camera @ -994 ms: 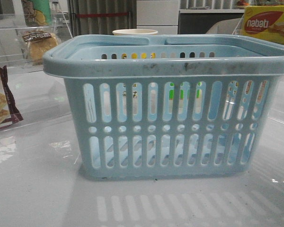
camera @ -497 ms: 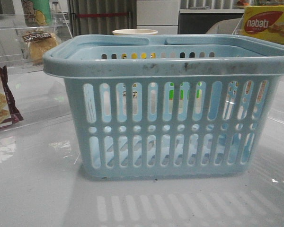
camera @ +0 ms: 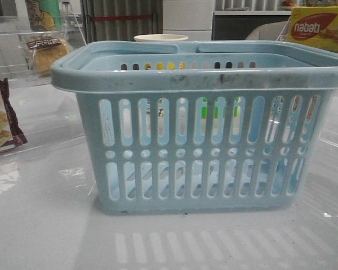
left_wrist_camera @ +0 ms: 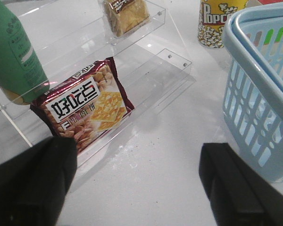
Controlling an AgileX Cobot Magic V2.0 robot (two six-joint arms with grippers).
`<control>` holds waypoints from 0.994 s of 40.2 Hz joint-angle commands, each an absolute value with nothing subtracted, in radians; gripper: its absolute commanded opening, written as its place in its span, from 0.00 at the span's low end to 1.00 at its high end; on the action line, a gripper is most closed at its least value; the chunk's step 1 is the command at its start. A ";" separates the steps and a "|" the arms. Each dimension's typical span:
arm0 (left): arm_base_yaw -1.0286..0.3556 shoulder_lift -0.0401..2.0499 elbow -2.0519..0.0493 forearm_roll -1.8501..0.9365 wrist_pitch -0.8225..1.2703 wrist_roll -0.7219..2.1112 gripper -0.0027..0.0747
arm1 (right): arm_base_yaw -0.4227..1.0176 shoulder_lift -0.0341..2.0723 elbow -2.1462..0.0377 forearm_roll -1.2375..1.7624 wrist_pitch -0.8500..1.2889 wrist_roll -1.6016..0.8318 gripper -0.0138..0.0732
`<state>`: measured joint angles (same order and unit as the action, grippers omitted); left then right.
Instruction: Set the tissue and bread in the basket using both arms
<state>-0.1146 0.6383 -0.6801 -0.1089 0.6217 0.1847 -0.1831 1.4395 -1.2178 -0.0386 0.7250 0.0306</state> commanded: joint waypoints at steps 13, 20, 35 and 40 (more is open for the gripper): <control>-0.114 0.642 -0.710 -0.116 0.541 0.177 0.78 | -0.190 1.703 -1.475 -0.098 0.590 0.020 0.80; -0.114 0.642 -0.710 -0.120 0.541 0.177 0.78 | -0.190 1.760 -1.495 -0.106 0.536 0.020 0.80; -0.114 0.642 -0.710 -0.124 0.541 0.177 0.78 | -0.190 1.753 -1.495 -0.106 0.528 0.020 0.39; -0.114 0.642 -0.710 -0.124 0.541 0.177 0.78 | -0.190 1.710 -1.495 -0.106 0.532 0.020 0.38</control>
